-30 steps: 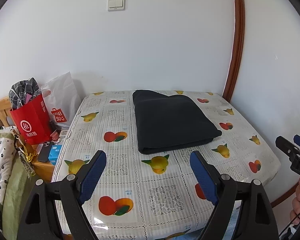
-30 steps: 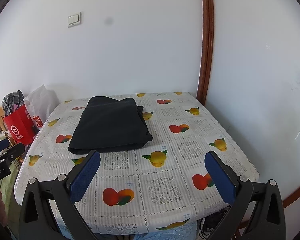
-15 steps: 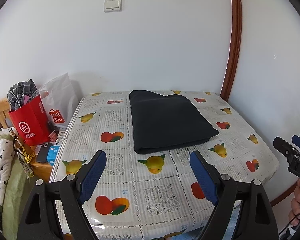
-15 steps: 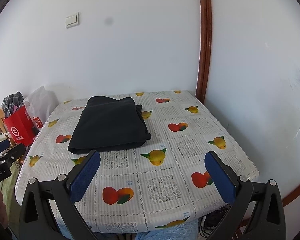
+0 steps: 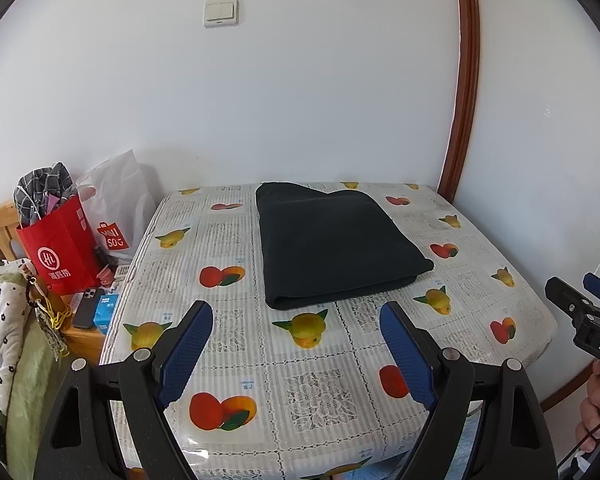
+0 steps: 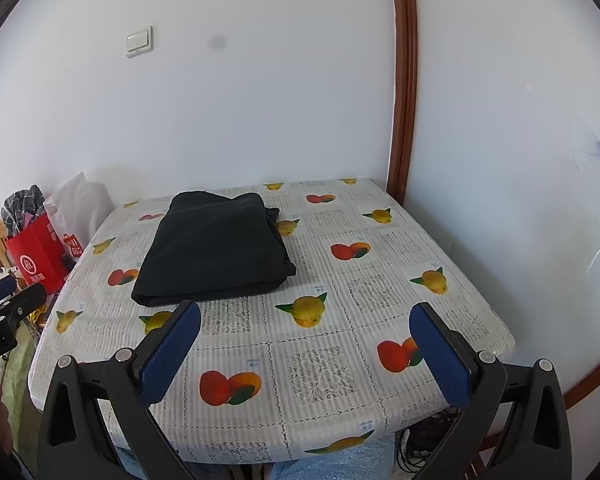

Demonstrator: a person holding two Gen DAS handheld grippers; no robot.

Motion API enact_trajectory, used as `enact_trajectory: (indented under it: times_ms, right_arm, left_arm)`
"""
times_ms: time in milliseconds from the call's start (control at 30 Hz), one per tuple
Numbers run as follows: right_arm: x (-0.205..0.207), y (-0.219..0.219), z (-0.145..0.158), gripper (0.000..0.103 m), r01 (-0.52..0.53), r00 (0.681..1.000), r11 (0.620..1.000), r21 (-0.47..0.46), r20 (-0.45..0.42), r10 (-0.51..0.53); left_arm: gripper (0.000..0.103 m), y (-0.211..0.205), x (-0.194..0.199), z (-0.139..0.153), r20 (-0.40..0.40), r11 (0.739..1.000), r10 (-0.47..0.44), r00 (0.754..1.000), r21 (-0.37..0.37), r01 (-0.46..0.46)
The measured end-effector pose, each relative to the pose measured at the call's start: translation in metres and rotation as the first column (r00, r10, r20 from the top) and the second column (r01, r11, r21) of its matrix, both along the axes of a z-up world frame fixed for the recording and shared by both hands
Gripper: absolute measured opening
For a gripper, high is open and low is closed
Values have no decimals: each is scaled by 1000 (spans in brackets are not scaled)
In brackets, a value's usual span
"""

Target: Fold small clothes

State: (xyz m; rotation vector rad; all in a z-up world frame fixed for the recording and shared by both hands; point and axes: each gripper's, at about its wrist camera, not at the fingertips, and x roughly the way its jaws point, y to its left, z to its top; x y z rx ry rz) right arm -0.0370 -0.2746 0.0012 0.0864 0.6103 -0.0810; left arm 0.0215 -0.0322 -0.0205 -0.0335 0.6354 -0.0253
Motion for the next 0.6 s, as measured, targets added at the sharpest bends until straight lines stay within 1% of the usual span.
enact_trajectory:
  times_ms: [600]
  right_arm:
    - [2,0,3,102,3,1000,1000,-6,4,-3]
  left_arm:
    - [85,10,2,2,3,1000,-1,1000,-13,2]
